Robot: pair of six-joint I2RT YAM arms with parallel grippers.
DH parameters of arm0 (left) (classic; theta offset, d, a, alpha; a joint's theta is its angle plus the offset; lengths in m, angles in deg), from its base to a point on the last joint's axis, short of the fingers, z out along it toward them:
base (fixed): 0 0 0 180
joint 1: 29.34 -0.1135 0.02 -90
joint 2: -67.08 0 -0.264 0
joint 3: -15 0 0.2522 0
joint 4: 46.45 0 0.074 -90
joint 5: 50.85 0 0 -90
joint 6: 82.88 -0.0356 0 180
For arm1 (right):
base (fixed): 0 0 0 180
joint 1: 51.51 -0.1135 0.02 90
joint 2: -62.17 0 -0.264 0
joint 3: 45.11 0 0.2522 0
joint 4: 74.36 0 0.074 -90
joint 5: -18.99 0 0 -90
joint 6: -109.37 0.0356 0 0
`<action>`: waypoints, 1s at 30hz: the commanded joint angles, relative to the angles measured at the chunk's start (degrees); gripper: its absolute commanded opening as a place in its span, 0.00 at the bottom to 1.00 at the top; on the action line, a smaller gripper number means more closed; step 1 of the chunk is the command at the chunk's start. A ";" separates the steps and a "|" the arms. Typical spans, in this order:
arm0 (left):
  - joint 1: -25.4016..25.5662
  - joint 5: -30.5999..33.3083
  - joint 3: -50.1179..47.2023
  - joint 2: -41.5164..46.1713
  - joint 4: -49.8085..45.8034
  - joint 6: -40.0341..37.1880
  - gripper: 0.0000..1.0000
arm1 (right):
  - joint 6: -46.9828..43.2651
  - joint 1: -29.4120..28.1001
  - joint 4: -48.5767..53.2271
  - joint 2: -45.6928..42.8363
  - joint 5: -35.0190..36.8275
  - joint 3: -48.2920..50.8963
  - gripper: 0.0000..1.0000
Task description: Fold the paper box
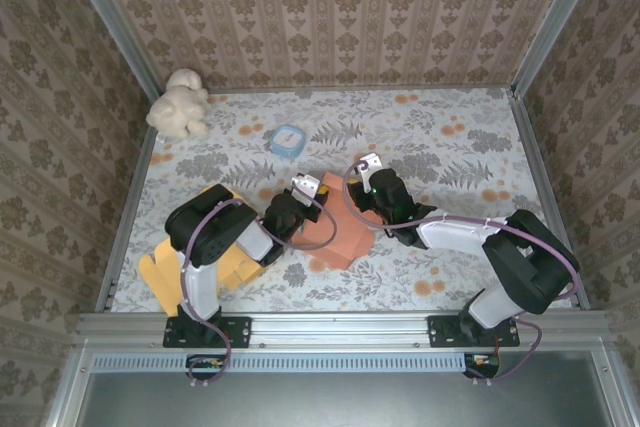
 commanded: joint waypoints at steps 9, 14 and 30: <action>-1.60 -4.84 -3.02 4.97 -0.16 3.19 0.50 | 0.47 -0.08 6.86 -0.62 0.58 2.78 0.37; -1.56 -3.72 -2.26 3.99 -0.26 2.65 0.47 | 0.74 -0.24 7.21 -1.04 0.63 2.69 0.37; 4.94 9.19 0.55 1.74 -0.25 -3.95 0.00 | 6.25 -2.10 13.82 -5.54 2.29 -0.27 0.40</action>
